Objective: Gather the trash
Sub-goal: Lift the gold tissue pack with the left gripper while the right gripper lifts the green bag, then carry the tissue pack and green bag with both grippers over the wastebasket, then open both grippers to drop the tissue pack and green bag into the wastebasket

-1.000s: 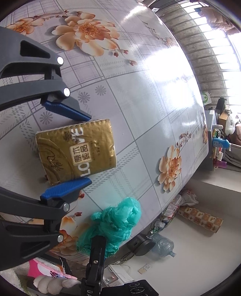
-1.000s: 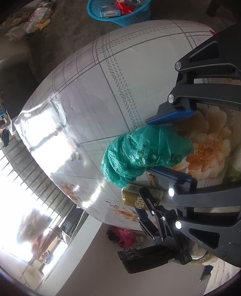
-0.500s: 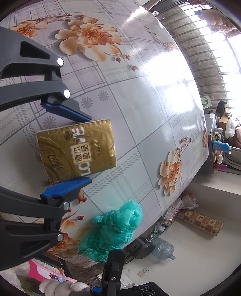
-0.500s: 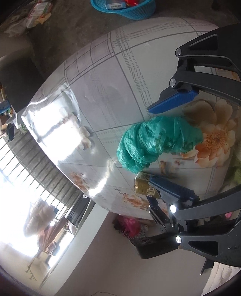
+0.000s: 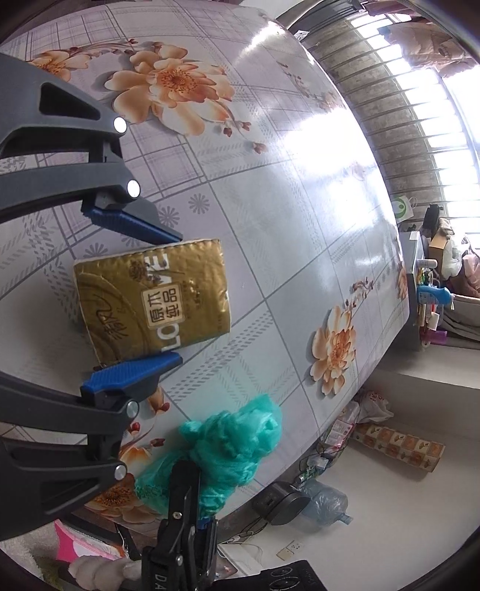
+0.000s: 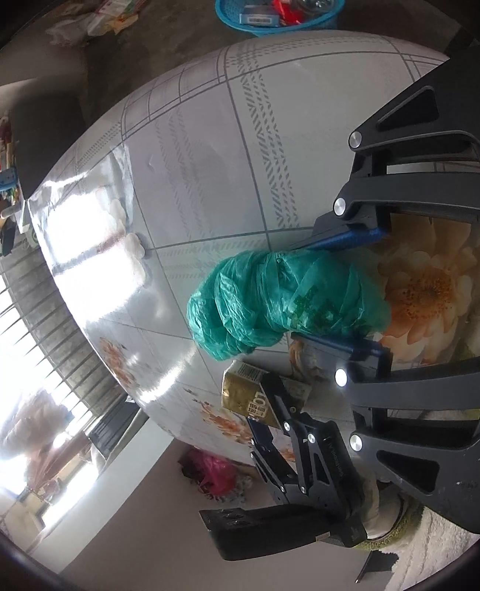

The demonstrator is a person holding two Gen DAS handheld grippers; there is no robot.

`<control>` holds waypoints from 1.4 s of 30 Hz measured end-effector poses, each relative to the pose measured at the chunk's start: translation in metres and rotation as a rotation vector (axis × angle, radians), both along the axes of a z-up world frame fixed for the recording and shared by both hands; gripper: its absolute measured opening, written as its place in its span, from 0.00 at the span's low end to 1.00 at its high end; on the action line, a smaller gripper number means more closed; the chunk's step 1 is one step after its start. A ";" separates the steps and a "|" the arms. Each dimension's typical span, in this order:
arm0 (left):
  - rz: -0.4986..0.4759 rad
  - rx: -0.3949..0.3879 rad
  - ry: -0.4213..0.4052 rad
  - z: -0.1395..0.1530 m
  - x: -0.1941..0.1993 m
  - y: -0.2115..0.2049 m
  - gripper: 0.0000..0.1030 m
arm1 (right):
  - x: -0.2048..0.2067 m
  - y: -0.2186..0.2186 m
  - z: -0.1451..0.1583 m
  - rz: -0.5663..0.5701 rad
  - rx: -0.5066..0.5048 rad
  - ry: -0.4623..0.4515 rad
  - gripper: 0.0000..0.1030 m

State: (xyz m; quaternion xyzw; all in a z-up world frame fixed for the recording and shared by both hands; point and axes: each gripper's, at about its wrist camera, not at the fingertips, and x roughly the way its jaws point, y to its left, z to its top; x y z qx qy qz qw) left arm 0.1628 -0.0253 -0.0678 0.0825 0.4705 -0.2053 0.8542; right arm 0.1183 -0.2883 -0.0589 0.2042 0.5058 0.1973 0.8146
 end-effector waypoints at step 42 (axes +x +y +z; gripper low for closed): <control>-0.564 -0.187 0.274 -0.019 0.053 -0.511 0.79 | -0.053 -0.421 -0.130 -1.133 0.064 0.192 0.62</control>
